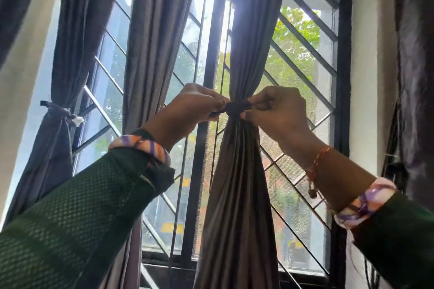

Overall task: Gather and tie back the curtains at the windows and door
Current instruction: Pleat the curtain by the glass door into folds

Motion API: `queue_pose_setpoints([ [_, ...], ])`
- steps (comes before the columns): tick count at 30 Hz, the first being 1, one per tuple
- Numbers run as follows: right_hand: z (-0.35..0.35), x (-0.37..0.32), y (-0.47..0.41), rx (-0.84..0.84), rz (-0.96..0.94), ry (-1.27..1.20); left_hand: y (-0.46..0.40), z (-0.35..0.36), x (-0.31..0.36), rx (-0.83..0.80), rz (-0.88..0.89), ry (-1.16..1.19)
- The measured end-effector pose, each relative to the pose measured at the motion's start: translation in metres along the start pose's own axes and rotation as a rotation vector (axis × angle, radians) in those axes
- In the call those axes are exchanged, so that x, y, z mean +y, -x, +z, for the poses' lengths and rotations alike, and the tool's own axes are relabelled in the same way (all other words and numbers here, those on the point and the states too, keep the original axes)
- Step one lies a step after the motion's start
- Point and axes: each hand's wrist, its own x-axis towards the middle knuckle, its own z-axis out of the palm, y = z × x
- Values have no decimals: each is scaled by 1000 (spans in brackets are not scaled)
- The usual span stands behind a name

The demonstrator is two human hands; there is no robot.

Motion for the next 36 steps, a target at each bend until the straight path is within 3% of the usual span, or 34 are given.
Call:
queue_pose_setpoints([
  [6, -7, -1, -4, -94, -12, -28, -11, -5, -11, 218, 256, -275],
  [10, -8, -8, -12, -152, -42, 57, -16, -4, -9, 355, 347, -610],
  [16, -2, 0, -27, -312, 5, 186, -18, 1, -5, 281, 332, -839],
  [20, -3, 4, -46, -369, -102, 374, -29, 11, 10, 407, 428, -856],
  [26, -31, 18, -78, -263, -147, 490, -52, 53, 39, 396, 575, -770],
  [36, -186, 59, -141, -19, -109, 807, -110, 193, 101, 286, 660, -539],
])
